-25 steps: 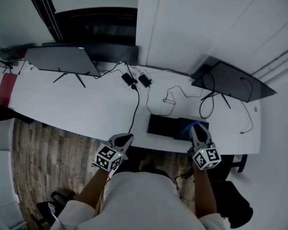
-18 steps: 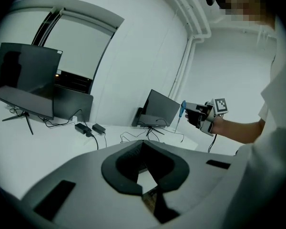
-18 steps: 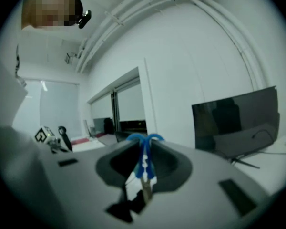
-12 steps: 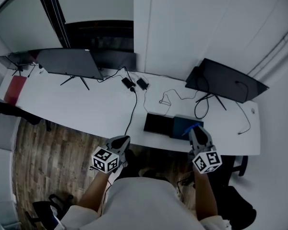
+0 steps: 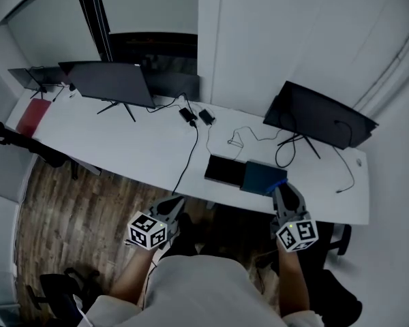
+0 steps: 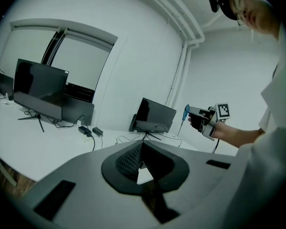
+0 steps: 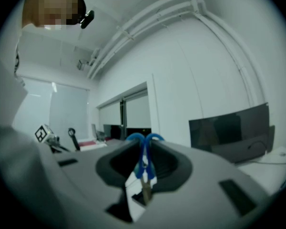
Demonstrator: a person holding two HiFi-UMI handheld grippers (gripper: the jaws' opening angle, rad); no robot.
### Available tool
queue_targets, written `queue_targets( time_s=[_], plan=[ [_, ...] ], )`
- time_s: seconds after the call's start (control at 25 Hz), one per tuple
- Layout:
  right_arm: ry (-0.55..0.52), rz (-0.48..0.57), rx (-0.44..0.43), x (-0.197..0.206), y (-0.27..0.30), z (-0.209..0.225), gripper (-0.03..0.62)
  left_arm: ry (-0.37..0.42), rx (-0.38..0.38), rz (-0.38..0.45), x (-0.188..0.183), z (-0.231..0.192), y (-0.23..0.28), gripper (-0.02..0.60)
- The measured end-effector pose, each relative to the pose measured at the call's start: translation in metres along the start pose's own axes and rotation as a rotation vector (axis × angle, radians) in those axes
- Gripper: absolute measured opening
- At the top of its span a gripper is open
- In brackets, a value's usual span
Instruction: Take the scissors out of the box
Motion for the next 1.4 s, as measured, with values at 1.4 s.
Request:
queue_targets(
  time_s=[1.4],
  plan=[
    [-0.046,0.091,0.103,-0.037,0.023,-0.027,0.094,0.063,0.02,0.086,-0.07,-0.076,-0.017,0.031]
  ],
)
Point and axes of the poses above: the fingertips, and each gripper's own axes: y forward along the fingers, z to its right, x out of its underside, the point moved 1 cm from there along -y, backward along the fingers, and after that the axes turned 9 degrees about y, right-handed, at the moved point
